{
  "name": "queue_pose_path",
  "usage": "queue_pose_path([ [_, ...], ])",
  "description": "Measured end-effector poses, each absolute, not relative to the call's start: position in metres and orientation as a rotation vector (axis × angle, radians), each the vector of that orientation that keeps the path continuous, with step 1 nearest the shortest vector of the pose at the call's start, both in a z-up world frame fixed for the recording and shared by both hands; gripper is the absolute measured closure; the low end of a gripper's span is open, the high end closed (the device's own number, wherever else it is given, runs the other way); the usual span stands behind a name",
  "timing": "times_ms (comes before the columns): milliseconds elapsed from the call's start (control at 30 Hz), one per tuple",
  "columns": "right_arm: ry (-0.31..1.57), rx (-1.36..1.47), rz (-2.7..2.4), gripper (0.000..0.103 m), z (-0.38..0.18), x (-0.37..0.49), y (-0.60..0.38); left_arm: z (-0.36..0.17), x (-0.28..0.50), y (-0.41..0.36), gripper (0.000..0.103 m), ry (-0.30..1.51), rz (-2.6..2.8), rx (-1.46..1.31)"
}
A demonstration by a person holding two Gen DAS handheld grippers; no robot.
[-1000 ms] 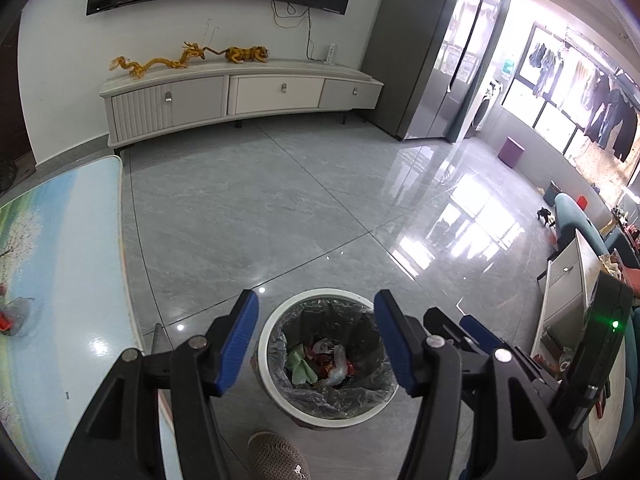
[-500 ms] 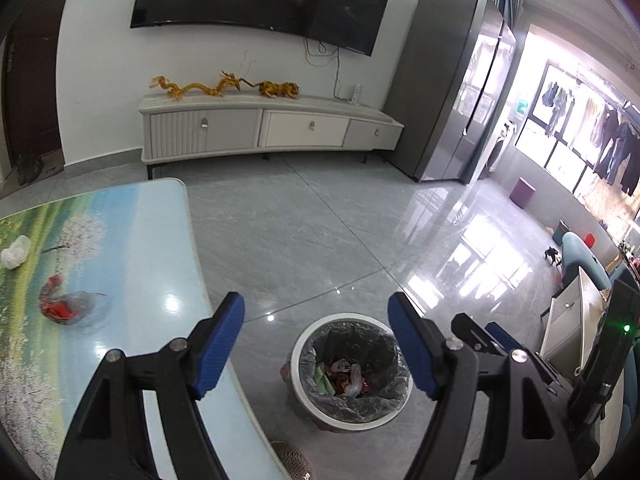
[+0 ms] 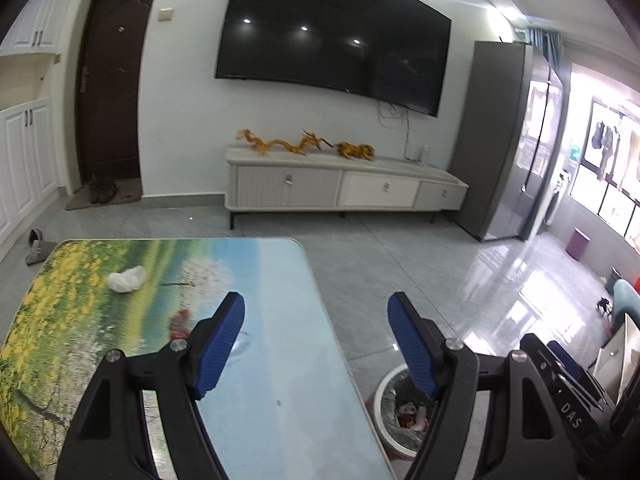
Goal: Collect trash
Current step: 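Return both tools from the bin to the table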
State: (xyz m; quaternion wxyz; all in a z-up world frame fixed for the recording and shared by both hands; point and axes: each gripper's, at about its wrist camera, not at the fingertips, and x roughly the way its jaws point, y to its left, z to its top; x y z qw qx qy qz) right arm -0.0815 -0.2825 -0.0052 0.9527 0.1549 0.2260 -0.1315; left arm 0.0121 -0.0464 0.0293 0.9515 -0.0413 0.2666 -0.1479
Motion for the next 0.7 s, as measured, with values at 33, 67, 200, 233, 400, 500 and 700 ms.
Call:
queue_pose_path([
  [33,0.452,0.309,-0.261,0.042,-0.003,-0.082,-0.278,0.030,0.009,-0.043,0.030,0.535,-0.291,-0.087],
  [67,0.445,0.302,-0.256,0.042,-0.002,-0.082,-0.274,0.032,0.008,-0.038,0.030,0.525,-0.278,-0.089],
  [200,0.437,0.275,-0.230,0.041,0.002,-0.081,-0.255,0.035,0.000,-0.025,0.030,0.503,-0.246,-0.085],
  [233,0.437,0.269,-0.224,0.041,0.003,-0.081,-0.252,0.036,-0.004,-0.021,0.030,0.498,-0.242,-0.086],
  [400,0.429,0.241,-0.191,0.040,0.007,-0.082,-0.235,0.041,-0.014,-0.006,0.030,0.474,-0.218,-0.085],
  [500,0.419,0.224,-0.172,0.040,0.012,-0.083,-0.226,0.045,-0.023,0.005,0.030,0.461,-0.206,-0.095],
  [700,0.397,0.192,-0.134,0.039,0.021,-0.090,-0.208,0.054,-0.041,0.024,0.030,0.431,-0.184,-0.109],
])
